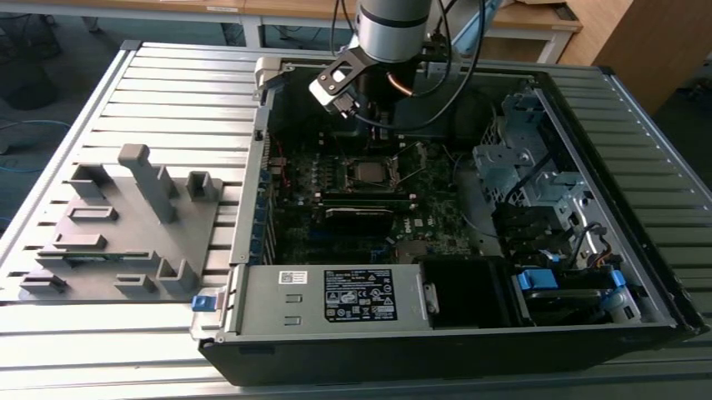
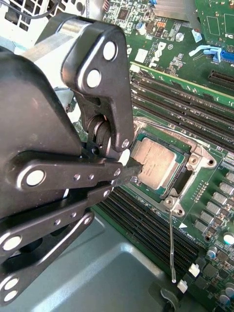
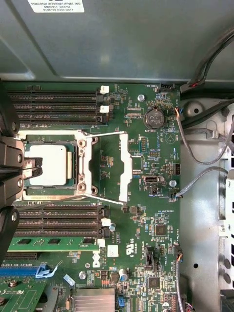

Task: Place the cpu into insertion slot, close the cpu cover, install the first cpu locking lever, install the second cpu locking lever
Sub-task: 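Close the cpu cover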

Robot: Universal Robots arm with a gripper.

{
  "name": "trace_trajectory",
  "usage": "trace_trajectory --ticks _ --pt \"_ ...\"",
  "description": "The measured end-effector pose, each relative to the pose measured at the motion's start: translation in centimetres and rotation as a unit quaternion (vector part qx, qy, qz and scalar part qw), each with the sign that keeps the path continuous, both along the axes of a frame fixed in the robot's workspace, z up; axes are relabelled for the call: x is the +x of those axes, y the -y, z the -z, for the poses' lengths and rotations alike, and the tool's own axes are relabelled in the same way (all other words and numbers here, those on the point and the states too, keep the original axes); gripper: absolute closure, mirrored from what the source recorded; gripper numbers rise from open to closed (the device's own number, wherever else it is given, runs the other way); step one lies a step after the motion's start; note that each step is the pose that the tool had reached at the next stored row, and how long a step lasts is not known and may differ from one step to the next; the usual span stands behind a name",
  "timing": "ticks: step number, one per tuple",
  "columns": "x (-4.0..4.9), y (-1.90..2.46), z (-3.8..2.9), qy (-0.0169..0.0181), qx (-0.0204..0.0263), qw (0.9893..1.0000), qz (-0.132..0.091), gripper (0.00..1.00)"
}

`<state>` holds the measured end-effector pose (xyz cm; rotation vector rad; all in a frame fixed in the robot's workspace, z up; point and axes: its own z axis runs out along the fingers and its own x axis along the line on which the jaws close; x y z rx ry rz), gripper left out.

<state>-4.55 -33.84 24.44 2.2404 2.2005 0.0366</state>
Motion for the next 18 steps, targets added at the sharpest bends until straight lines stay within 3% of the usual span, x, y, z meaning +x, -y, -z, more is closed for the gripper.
trace_trajectory --ticks 18 --pt "0.50 0.00 0.00 0.0000 0.0000 1.0000 0.000 0.90"
